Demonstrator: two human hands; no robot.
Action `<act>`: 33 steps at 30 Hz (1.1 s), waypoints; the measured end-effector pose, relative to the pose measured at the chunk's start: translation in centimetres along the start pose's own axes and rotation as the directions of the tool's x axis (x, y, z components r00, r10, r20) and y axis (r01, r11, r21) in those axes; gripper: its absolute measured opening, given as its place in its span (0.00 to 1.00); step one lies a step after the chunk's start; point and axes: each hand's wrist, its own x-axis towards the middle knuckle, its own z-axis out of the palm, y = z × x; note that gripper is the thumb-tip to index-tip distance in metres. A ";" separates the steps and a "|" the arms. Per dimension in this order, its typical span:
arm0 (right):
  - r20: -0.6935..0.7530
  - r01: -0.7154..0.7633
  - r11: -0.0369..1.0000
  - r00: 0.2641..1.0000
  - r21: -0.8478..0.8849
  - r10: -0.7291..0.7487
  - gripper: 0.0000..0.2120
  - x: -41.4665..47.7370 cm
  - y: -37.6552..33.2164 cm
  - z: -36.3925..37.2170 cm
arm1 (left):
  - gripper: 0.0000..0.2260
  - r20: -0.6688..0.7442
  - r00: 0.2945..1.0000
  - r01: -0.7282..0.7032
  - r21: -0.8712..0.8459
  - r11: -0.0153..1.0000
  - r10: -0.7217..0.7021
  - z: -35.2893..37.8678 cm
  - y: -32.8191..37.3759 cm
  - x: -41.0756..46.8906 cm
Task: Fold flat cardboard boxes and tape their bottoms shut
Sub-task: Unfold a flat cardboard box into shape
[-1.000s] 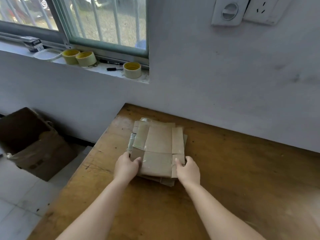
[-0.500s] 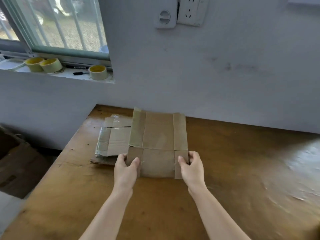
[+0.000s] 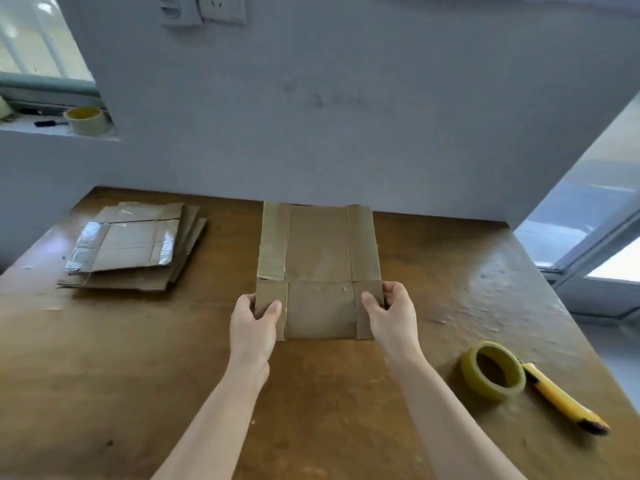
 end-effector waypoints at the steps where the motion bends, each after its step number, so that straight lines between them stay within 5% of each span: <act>1: -0.011 0.002 1.000 1.000 -0.004 -0.002 0.11 0.0 0.3 -1.2 | 0.05 0.011 1.000 -0.006 0.003 1.000 0.006 1.0 0.0 -0.6; 10: -0.168 -0.023 0.995 0.985 0.094 0.039 0.12 1.1 3.6 -8.4 | 0.05 0.163 0.986 -0.031 0.038 0.999 0.024 8.3 -1.0 -2.6; 19: -0.155 -0.047 0.985 0.985 0.168 0.074 0.04 4.8 6.0 -16.1 | 0.08 0.209 0.978 0.003 0.074 0.997 -0.018 16.4 -2.5 -4.2; 22: -0.159 -0.009 0.977 0.986 0.211 0.044 0.16 6.6 6.5 -19.8 | 0.20 0.199 0.975 0.083 0.081 0.993 -0.098 19.8 -3.4 -4.9; 28: 0.056 -0.097 0.940 0.995 0.327 0.084 0.18 10.1 6.7 -27.2 | 0.18 0.222 0.937 0.273 0.014 0.962 -0.269 25.9 -5.0 -7.2; 33: 0.322 -0.250 0.867 0.940 0.432 0.111 0.19 11.4 6.8 -30.5 | 0.06 0.303 0.871 0.437 -0.116 0.892 -0.387 28.4 -5.2 -8.2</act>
